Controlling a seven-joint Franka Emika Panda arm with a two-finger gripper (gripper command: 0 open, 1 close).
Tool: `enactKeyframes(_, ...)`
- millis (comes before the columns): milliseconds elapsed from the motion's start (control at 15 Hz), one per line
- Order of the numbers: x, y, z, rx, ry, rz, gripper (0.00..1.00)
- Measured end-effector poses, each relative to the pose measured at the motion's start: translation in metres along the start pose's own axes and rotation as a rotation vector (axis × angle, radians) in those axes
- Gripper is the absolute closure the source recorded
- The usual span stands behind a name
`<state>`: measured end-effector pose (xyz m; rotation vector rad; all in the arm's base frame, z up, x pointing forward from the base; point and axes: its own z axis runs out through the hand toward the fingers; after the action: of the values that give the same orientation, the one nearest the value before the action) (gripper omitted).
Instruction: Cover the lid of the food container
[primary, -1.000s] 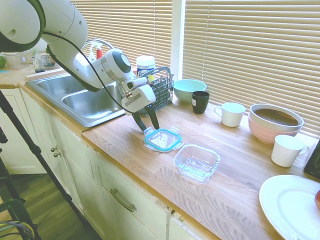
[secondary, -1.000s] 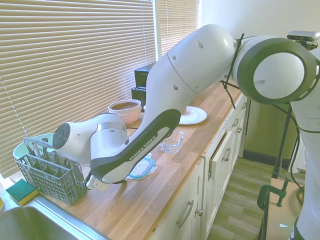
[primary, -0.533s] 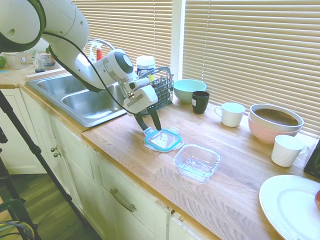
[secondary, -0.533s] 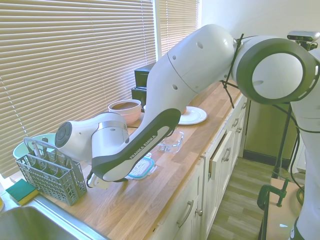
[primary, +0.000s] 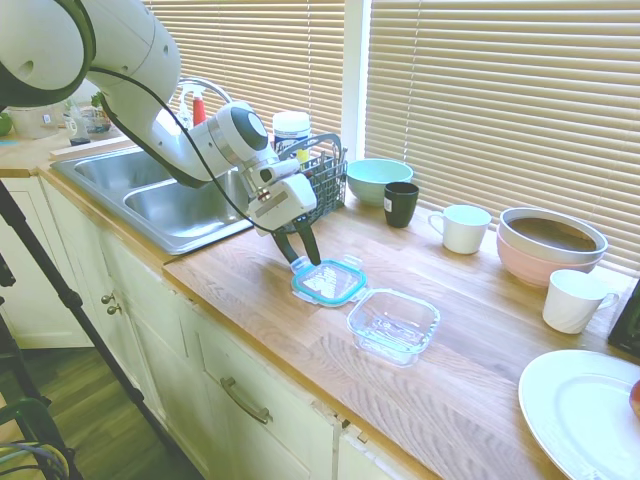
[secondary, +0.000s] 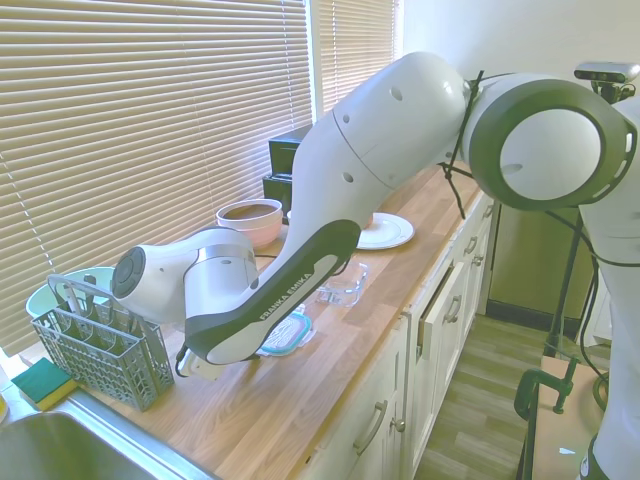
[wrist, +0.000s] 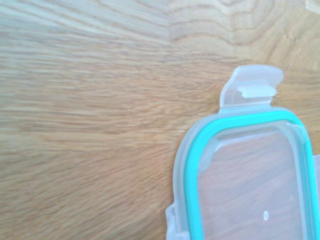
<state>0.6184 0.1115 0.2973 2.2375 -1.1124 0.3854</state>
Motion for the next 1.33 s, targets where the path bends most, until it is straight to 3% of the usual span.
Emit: enactKeyframes(1333, -0.003, -0.002, 0.013, -0.015, -0.001, -0.009, 1.0)
